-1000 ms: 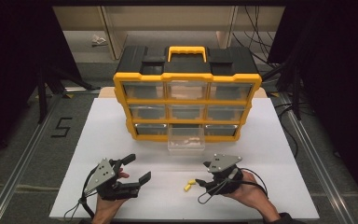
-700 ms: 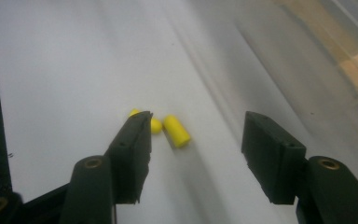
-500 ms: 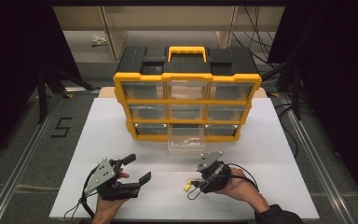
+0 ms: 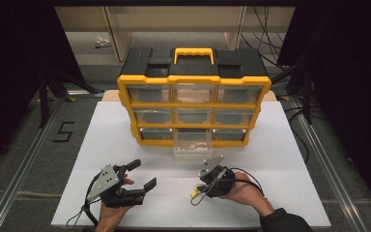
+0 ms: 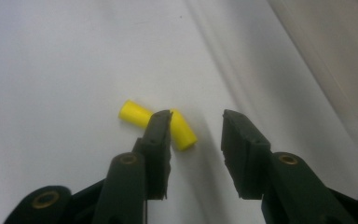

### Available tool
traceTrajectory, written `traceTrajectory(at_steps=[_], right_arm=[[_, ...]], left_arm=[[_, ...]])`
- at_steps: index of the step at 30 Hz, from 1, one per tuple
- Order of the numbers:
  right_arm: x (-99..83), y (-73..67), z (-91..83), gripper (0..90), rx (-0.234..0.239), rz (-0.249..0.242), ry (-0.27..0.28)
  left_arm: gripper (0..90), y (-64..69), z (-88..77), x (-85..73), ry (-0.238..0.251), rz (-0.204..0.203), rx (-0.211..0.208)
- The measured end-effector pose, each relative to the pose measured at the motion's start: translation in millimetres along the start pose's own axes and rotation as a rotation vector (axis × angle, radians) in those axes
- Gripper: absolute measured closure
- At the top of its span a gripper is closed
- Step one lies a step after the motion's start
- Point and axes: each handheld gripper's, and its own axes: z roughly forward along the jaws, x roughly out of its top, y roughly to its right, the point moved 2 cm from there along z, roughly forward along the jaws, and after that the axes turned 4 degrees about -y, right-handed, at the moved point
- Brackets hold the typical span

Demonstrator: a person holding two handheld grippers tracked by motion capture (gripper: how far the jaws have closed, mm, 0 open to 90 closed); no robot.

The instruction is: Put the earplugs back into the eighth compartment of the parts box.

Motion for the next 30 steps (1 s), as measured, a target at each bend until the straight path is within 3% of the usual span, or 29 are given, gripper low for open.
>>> traceTrajectory(at_steps=[10,14,17,20,30], right_arm=[[0.6,-1.3,8.6,74.2,0.036,-0.01,-0.033],[0.6,-0.2,7.5,81.9,0.052,-0.014,-0.029],[0.3,1.0,5.4,82.8,0.05,-0.012,-0.02],[2.7,5.3,-8.7,83.1,0.045,0.002,0.038],[9.5,8.4,-36.7,83.1,0.004,0.021,0.139]], left_arm=[[16.4,0.9,0.2,0.0,-0.002,0.004,-0.004],[16.4,1.1,0.3,-0.1,-0.003,0.005,-0.006],[16.4,1.1,0.3,0.0,-0.001,0.004,-0.006],[16.4,1.1,0.2,0.1,0.0,0.003,-0.007],[16.5,1.3,0.3,0.0,0.001,0.005,-0.006]])
